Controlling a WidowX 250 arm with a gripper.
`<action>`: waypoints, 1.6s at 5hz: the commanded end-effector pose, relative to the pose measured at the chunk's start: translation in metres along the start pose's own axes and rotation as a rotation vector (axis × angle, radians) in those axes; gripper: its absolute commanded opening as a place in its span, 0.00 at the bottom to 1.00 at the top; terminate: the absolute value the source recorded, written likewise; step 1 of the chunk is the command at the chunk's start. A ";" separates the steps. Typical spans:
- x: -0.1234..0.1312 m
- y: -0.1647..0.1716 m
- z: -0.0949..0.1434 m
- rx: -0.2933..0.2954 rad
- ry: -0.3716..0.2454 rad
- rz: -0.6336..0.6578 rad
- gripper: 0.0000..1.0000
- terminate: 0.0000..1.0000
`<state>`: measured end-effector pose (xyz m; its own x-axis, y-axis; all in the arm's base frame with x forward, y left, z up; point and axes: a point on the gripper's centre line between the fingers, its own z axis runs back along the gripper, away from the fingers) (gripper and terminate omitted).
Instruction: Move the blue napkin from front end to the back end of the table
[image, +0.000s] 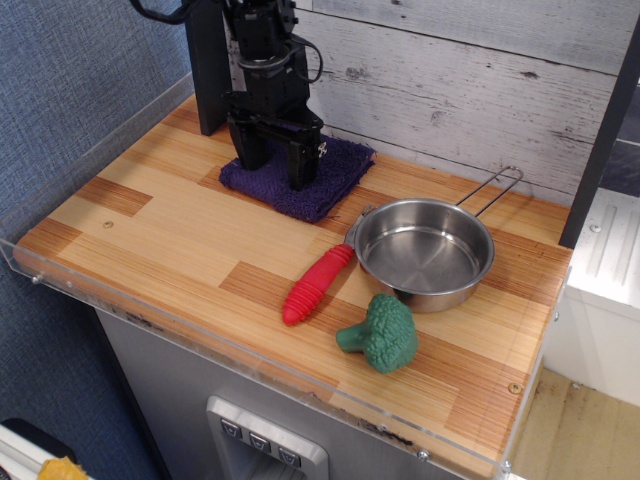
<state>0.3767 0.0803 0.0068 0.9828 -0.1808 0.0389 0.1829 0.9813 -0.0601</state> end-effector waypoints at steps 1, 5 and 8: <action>0.001 0.014 -0.025 -0.036 0.057 0.036 1.00 0.00; 0.018 -0.006 0.086 -0.074 -0.207 0.009 1.00 0.00; -0.061 -0.019 0.141 0.004 -0.221 0.049 1.00 0.00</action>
<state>0.3038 0.0843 0.1298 0.9730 -0.1075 0.2041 0.1271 0.9882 -0.0854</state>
